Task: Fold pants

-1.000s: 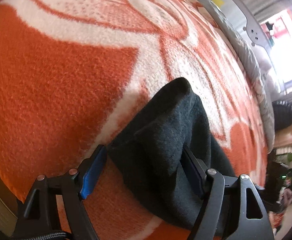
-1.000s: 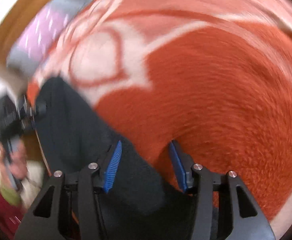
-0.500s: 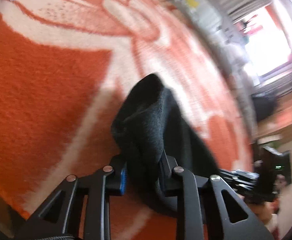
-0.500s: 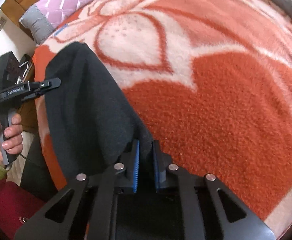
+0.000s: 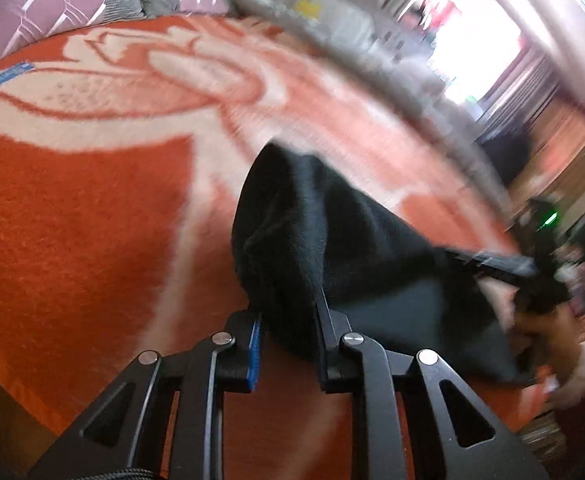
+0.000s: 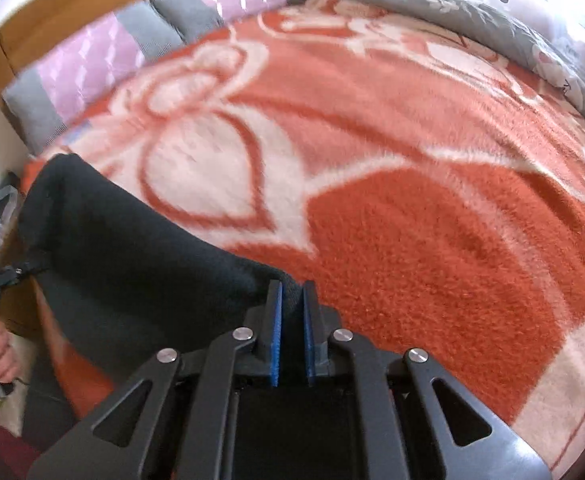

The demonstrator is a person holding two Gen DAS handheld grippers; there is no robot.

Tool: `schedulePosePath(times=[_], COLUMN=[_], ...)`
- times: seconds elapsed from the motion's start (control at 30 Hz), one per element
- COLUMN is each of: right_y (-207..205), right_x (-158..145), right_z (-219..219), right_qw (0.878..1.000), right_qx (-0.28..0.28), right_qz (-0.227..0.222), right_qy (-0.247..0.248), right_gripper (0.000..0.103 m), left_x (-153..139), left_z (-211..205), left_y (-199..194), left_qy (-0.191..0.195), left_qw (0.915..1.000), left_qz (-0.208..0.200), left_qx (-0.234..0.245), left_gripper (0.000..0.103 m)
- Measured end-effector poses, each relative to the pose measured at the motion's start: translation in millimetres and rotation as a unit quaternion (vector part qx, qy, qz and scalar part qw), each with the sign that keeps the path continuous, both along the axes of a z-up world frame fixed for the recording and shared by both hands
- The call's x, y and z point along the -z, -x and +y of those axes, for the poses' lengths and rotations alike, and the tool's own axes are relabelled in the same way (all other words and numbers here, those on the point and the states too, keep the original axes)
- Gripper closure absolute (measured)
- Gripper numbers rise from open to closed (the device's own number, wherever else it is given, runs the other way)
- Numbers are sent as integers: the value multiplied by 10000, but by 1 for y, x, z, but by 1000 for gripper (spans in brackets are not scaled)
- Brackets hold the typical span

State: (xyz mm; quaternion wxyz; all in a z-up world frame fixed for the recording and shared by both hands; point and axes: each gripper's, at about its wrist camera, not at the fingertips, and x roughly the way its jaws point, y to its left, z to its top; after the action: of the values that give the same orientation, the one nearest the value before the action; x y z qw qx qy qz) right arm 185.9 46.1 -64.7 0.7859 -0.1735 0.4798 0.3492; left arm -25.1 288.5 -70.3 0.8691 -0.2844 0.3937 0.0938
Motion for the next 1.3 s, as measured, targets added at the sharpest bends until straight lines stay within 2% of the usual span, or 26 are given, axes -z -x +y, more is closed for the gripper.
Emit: schedulePosePath(times=[0.07, 0.13, 0.2, 0.27, 0.33, 0.4, 0.43, 0.53, 0.63, 0.73, 0.83, 0.93, 1.03, 1.1, 1.2, 1.3], right_y=[-4, -2, 4, 19, 33, 53, 65, 86, 110, 127, 143, 156, 166, 170, 172, 172], right_x=[7, -4, -18, -36, -46, -53, -54, -52, -50, -48, -46, -43, -41, -39, -33, -25], right_z=[-5, -21, -36, -70, -100, -135, -157, -201, -250, -292, -327, -357, -381, -394, -409, -425], right_qw=[9997, 9984, 9962, 9906, 9851, 9802, 9775, 9692, 9555, 9389, 9221, 9045, 8847, 8727, 8546, 8339], right_qx=[210, 532, 817, 1047, 1207, 1415, 1567, 1973, 2505, 2979, 3359, 3727, 4082, 4270, 4506, 4753], right_qz=[96, 90, 91, 197, 264, 194, 175, 260, 300, 366, 417, 393, 304, 245, 276, 322], right_qy=[72, -137, -301, -855, -1198, -1369, -1404, -1451, -1531, -1684, -1876, -2038, -2232, -2355, -2565, -2787], right_gripper=[89, 82, 79, 76, 62, 56, 56, 56, 56, 56, 56, 56, 56, 56, 56, 56], left_x=[3, -3, -19, -38, -55, -72, -79, -92, -95, -92, -90, -90, -90, -88, -81, -72], left_z=[0, -3, -4, -5, -6, -19, -27, -63, -112, -164, -220, -274, -329, -365, -425, -470], left_y=[-2, 1, 7, 15, 17, 15, 9, -12, -41, -73, -102, -129, -154, -167, -186, -197], left_qy=[-206, -410, -739, -916, -886, -885, -901, -896, -883, -703, -728, -760, -725, -751, -872, -1116], left_qw=[9996, 9988, 9967, 9954, 9958, 9958, 9955, 9927, 9847, 9708, 9489, 9212, 8895, 8647, 8196, 7852], left_qz=[206, 250, 276, 103, -92, -243, -285, -377, -305, -169, 14, 160, 333, 442, 685, 871], left_qx=[-7, -50, -172, -248, -190, -33, 91, 712, 1470, 2288, 3070, 3812, 4499, 4947, 5621, 6029], left_gripper=[76, 66, 61, 61, 59, 51, 46, 42, 40, 39, 38, 38, 36, 36, 35, 35])
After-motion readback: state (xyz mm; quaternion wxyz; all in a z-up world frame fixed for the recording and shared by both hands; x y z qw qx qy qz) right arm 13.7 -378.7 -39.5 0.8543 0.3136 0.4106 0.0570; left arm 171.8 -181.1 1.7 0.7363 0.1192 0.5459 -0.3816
